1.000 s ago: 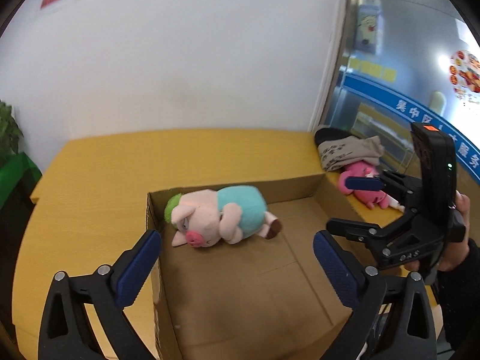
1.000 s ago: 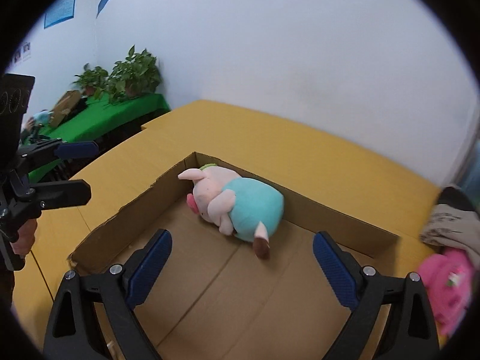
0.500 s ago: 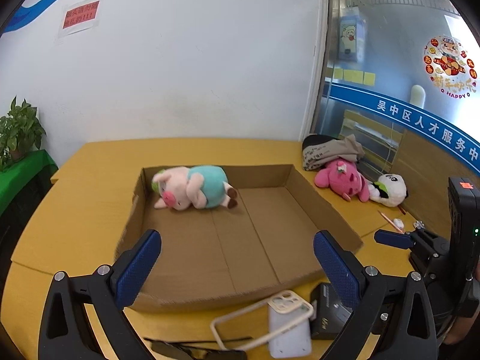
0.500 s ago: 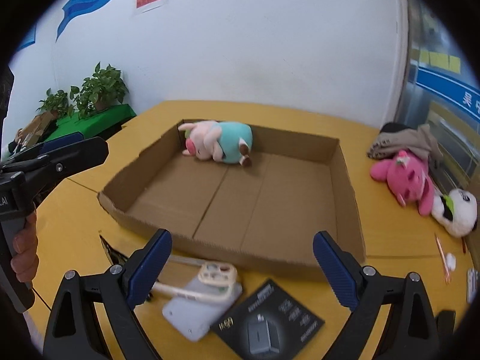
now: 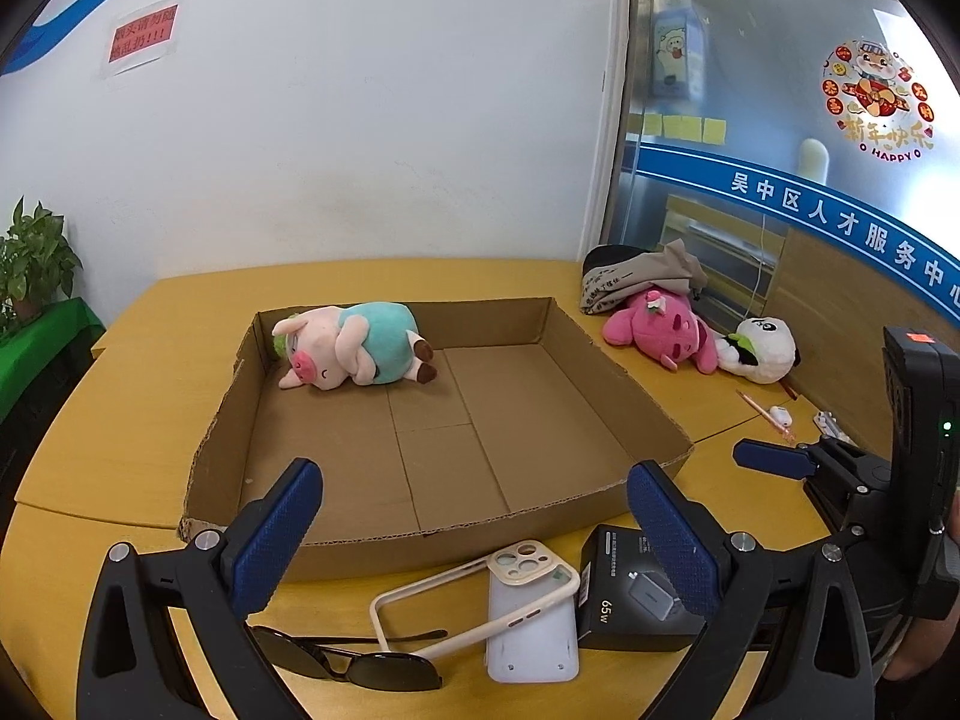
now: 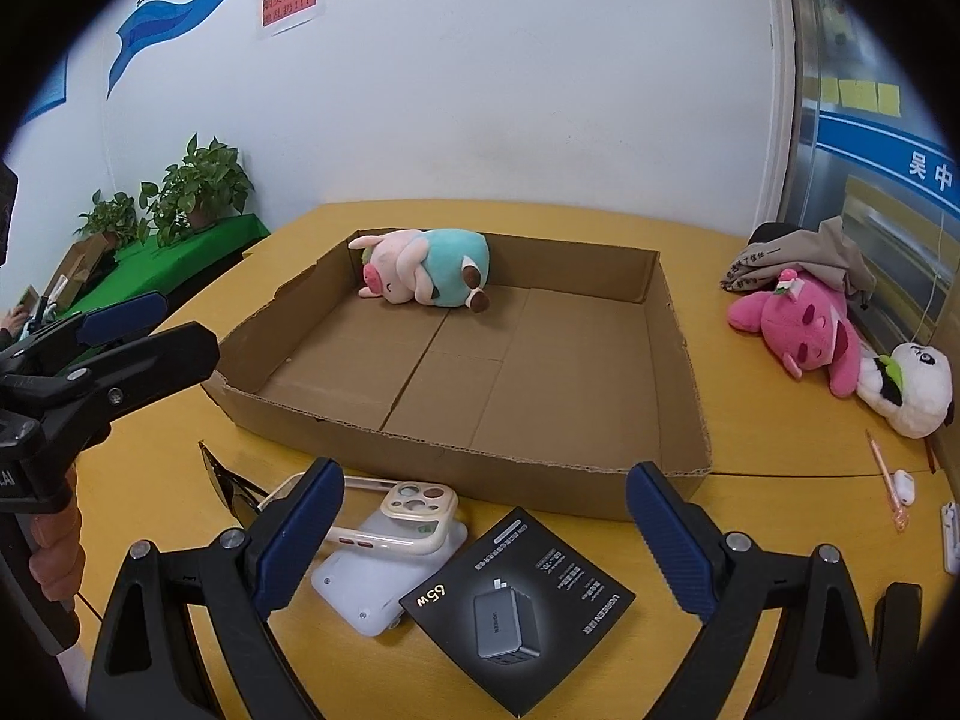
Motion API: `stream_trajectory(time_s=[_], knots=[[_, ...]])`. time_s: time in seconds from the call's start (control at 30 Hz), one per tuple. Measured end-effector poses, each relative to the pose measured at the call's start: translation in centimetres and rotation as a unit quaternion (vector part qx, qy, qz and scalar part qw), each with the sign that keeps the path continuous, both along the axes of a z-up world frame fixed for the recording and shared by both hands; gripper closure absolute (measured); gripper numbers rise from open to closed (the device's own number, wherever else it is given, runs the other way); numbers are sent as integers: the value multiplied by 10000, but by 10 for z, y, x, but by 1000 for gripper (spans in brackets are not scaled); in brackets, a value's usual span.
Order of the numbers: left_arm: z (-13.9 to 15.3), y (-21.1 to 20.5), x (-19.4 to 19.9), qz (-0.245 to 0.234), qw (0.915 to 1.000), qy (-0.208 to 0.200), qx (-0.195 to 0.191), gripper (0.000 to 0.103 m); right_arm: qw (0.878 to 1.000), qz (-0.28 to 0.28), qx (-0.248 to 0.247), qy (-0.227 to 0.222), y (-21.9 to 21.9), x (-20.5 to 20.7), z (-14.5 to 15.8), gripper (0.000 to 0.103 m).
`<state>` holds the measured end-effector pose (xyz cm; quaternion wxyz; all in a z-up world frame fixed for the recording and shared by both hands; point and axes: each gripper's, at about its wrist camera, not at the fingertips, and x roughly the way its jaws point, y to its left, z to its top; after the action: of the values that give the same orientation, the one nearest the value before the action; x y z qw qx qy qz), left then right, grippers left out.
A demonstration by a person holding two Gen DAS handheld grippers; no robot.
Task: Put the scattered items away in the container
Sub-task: 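Move both tools back toward the black charger box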
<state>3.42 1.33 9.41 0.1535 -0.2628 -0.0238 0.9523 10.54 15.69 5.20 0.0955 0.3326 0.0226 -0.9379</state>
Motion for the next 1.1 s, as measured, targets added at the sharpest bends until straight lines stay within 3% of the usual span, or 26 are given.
stream_trajectory(time_s=[0.2,0.73,1.1], knots=[[-15,-5,-5,205,9997,-116,-14,0,9999,92,-3,-71,0,1,-8,7],[-38,-19,-8,193,9986,-439,204,0,9994,214,-46,-282,-3,-5,-26,7],[-50,-9,-7,-100,9980,-593,172,0,9987,150,-53,-475,14,-4,-40,7]])
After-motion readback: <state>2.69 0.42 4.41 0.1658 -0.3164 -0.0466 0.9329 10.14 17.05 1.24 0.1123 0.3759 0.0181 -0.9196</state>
